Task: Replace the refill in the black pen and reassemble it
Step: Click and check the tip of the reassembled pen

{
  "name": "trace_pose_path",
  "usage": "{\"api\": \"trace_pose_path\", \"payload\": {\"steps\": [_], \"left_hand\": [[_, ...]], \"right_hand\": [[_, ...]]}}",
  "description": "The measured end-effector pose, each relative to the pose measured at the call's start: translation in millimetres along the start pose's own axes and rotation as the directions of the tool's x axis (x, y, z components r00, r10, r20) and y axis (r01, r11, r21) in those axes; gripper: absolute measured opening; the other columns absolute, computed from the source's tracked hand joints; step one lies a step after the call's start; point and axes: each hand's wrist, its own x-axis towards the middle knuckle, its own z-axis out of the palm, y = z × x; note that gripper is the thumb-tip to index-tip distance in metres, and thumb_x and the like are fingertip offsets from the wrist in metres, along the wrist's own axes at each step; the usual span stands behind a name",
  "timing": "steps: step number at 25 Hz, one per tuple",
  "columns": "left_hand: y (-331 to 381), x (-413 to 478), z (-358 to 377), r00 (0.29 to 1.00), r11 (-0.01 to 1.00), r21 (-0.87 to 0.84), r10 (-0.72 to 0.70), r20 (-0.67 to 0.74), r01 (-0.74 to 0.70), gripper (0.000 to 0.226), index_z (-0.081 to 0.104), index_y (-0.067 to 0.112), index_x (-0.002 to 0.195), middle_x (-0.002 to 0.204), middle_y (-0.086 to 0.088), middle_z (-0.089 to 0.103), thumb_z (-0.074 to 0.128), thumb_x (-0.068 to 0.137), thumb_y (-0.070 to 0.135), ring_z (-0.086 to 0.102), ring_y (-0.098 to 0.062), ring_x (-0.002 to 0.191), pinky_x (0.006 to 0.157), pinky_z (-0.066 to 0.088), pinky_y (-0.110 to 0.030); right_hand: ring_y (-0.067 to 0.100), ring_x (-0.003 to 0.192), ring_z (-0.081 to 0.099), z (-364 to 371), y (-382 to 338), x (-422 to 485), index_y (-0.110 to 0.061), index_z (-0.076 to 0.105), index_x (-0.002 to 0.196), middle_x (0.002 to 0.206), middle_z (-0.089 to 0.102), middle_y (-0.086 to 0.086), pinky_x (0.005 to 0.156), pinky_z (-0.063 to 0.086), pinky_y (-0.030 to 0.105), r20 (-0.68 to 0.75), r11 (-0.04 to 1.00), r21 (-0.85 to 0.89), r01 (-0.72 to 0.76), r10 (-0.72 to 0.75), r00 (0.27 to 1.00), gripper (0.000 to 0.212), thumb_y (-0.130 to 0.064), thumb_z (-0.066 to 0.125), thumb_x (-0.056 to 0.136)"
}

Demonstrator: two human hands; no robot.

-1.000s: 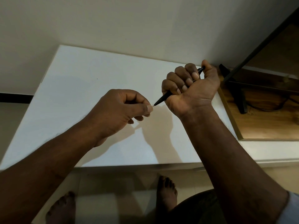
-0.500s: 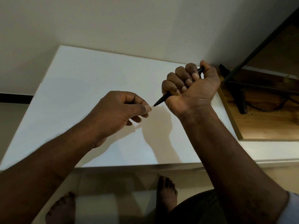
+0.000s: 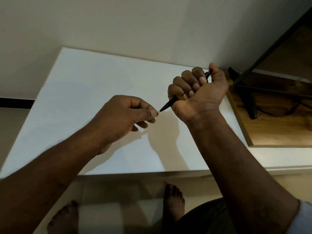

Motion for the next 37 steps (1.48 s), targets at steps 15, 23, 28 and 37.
{"api": "trace_pose_path", "payload": {"steps": [15, 23, 28, 37], "left_hand": [[0, -1, 0, 1.0, 1.0, 0.003, -0.007, 0.002, 0.007, 0.012, 0.083, 0.027, 0.091, 0.089, 0.008, 0.083, 0.072, 0.094, 0.03, 0.077, -0.01, 0.079, 0.07, 0.051, -0.028], [2, -1, -1, 1.0, 1.0, 0.012, -0.004, 0.012, 0.004, 0.014, 0.083, 0.028, 0.093, 0.089, 0.009, 0.083, 0.07, 0.095, 0.026, 0.077, -0.01, 0.081, 0.07, 0.051, -0.026], [2, 0, 0, 1.0, 1.0, 0.016, -0.005, 0.017, 0.005, 0.016, 0.083, 0.031, 0.093, 0.088, 0.01, 0.083, 0.069, 0.096, 0.026, 0.077, -0.01, 0.08, 0.07, 0.052, -0.027], [2, -1, 0, 0.999, 1.0, -0.014, -0.002, 0.049, 0.003, 0.021, 0.082, 0.031, 0.097, 0.093, 0.01, 0.083, 0.062, 0.101, 0.035, 0.076, -0.01, 0.08, 0.071, 0.052, -0.029]], "right_hand": [[0.011, 0.039, 0.015, 1, 1, -1, -0.02, 0.03, 0.058, 0.052, 0.021, -0.006, 0.041, 0.015, 0.021, 0.002, 0.999, -0.036, -0.008, 0.008, 1.0, 0.047, -0.041, 0.044, 0.097], [0.011, 0.039, 0.016, 1, 1, -1, -0.02, 0.03, 0.059, 0.052, 0.021, -0.006, 0.041, 0.016, 0.021, 0.014, 0.999, -0.049, -0.019, 0.02, 1.0, 0.046, -0.041, 0.045, 0.097], [0.01, 0.04, 0.017, 1, 0, -2, -0.02, 0.032, 0.061, 0.052, 0.023, -0.006, 0.041, 0.017, 0.022, 0.046, 0.995, -0.096, -0.015, 0.019, 0.999, 0.054, -0.053, 0.045, 0.101], [0.012, 0.053, 0.027, 2, 10, 0, -0.012, 0.055, 0.08, 0.066, 0.036, -0.001, 0.053, 0.026, 0.027, 0.11, 0.965, -0.262, -0.008, 0.038, 0.993, 0.051, -0.05, 0.038, 0.108]]}}
